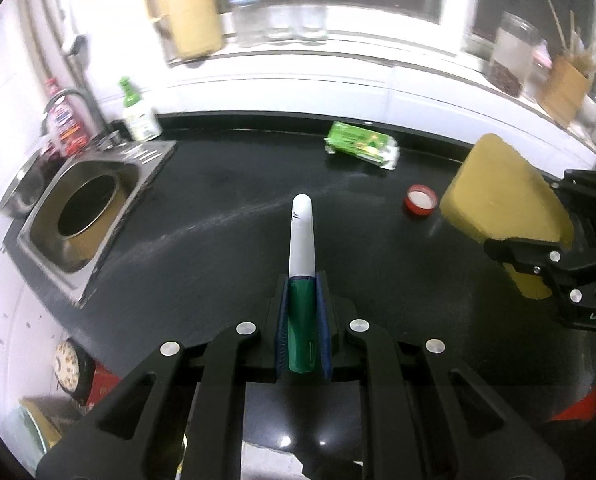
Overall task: Collect trash
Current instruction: 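Lift the marker and sponge off the countertop toward the bin, then lower marker and sponge over the bin and open both tools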
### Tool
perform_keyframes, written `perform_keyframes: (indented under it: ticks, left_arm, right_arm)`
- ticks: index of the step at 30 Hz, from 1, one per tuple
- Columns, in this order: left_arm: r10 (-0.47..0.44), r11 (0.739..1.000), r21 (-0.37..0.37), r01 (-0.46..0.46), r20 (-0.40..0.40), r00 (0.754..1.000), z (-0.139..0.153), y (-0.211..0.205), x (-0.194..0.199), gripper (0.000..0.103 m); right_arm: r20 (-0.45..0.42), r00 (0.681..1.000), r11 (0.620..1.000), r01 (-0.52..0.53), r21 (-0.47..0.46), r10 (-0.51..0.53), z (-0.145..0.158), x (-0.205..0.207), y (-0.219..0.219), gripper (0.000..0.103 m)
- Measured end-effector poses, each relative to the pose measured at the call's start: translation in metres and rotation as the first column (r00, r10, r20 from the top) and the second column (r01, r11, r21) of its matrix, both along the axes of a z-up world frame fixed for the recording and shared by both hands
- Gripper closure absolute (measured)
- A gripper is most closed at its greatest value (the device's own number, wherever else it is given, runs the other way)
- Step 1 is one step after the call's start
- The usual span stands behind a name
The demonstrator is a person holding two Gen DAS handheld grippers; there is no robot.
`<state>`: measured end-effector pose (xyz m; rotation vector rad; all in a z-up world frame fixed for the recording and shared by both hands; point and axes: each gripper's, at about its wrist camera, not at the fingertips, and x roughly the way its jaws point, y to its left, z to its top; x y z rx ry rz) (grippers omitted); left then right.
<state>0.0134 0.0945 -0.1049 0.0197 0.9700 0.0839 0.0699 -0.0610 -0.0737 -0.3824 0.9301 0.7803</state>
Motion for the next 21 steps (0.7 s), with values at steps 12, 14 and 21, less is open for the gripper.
perform_keyframes:
  ticks: [12,14,21]
  left_arm:
    - [0.362,0.932,0.031,-0.361,-0.015,0.932,-0.010,0.120,-0.111,0.090]
    - [0.441,0.898,0.032,-0.440,-0.033,0.897,-0.017,0.150,-0.142,0.090]
    - [0.647,0.762,0.026,-0.648,-0.075,0.758,-0.036,0.236,-0.235,0.090]
  right_arm:
    - [-0.046,0.960,0.961,-0.273,0.036,0.275,-0.011,-0.061,0.151,0.056]
    - [-0.070,0.940,0.942,-0.332,0.045,0.334,-0.018,-0.080,0.187,0.056]
    - [-0.147,0.856,0.868,-0.490,0.073,0.496,-0.041,-0.150,0.305,0.056]
